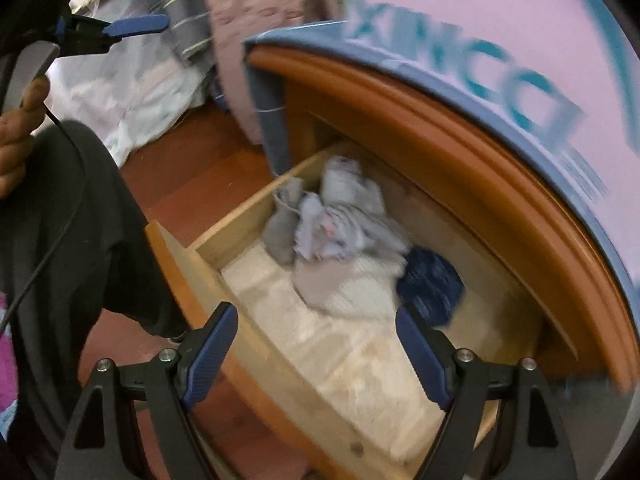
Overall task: Take underwear out of drawer
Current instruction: 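Open the left gripper to drop the red item into the box, then lower the right tool into the drawer and grasp the grey-white socks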
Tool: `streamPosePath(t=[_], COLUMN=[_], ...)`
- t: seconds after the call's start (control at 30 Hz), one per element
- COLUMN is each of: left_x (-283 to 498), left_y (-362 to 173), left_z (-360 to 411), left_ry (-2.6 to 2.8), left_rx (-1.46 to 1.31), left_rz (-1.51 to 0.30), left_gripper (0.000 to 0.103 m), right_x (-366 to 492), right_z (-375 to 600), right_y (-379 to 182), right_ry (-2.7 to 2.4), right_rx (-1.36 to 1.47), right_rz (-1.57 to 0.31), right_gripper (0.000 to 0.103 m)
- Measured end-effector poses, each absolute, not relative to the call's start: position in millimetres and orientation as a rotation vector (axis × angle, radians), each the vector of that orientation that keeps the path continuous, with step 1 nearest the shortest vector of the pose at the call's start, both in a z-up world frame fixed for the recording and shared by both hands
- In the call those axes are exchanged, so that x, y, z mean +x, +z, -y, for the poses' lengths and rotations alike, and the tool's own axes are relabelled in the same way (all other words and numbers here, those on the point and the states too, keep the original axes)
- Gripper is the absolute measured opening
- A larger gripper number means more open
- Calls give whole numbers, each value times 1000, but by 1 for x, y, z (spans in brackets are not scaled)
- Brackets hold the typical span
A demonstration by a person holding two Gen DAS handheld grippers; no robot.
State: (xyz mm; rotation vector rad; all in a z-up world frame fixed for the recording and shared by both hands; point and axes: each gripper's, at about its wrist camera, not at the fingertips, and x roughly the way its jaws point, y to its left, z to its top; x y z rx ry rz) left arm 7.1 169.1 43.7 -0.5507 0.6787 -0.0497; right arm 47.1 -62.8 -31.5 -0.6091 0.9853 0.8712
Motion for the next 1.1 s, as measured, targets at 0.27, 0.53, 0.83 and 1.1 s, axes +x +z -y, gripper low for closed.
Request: streamPosePath(t=[0.27, 0.53, 0.83, 1.1], left_x=[8, 15, 19, 20], left_y=[40, 33, 26, 26], left_z=[-189, -193, -199, -195], left_ry=[-38, -66, -70, -65], left_rx=[-613, -647, -688, -676], left_rz=[-669, -708, -743, -752], left_gripper=[102, 102, 102, 102], right_x=[74, 87, 101, 95], right_z=[12, -16, -19, 24], right_y=[-74, -104, -118, -54], right_ry=[862, 825, 831, 831], right_rx=[-755, -904, -883, -643], right_rz=[-1007, -980, -1029, -1025], right_gripper=[83, 83, 24, 21])
